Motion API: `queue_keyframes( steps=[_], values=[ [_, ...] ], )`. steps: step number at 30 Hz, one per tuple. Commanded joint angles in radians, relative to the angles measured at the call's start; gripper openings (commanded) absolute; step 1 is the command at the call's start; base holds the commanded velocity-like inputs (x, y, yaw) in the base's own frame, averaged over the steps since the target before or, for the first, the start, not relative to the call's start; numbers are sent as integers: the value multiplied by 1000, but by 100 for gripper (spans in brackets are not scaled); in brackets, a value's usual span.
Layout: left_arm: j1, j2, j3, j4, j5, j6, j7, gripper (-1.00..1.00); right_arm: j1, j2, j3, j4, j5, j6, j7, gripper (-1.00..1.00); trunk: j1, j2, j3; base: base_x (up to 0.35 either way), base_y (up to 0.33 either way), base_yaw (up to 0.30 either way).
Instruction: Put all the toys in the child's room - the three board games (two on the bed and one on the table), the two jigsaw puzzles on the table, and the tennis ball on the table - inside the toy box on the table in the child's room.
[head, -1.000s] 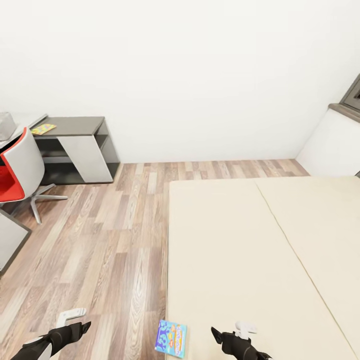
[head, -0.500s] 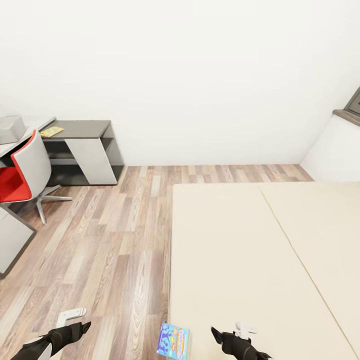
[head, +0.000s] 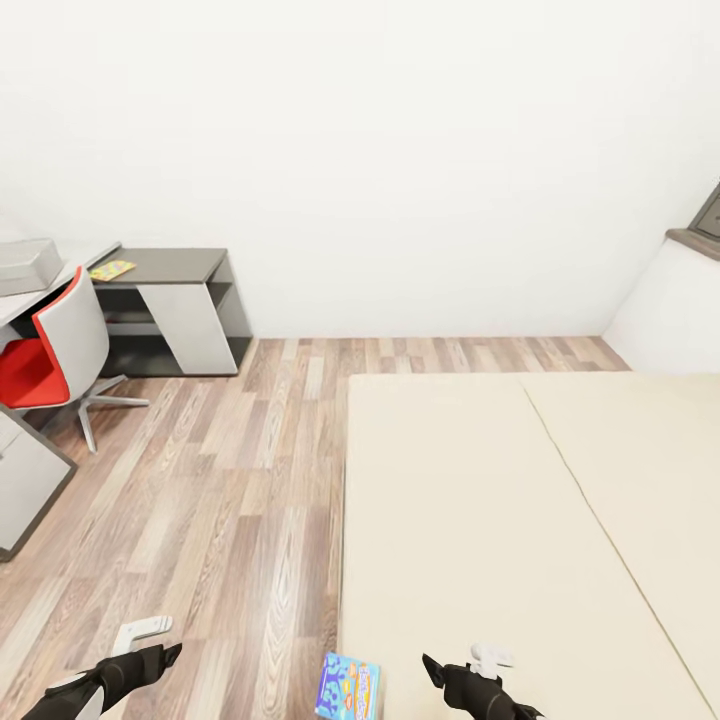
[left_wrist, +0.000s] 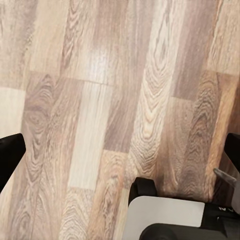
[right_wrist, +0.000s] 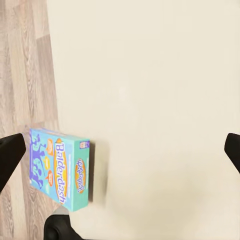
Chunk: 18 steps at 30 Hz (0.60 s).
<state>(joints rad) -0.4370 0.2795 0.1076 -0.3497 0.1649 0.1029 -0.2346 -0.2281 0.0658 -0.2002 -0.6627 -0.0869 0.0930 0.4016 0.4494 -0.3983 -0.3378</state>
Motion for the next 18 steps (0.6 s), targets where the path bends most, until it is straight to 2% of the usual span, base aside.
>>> queue_keyframes(
  steps=[1, 18],
  values=[
    [0, 0, 6, -2, 10, 10, -6, 100, 0, 1, -6, -1, -9, 10, 8, 100, 1, -2, -1, 0, 0, 2],
    [0, 0, 6, -2, 8, 9, -6, 100, 0, 2, -7, -1, -10, 10, 7, 100, 1, -2, 9, 0, 0, -40]
  ],
)
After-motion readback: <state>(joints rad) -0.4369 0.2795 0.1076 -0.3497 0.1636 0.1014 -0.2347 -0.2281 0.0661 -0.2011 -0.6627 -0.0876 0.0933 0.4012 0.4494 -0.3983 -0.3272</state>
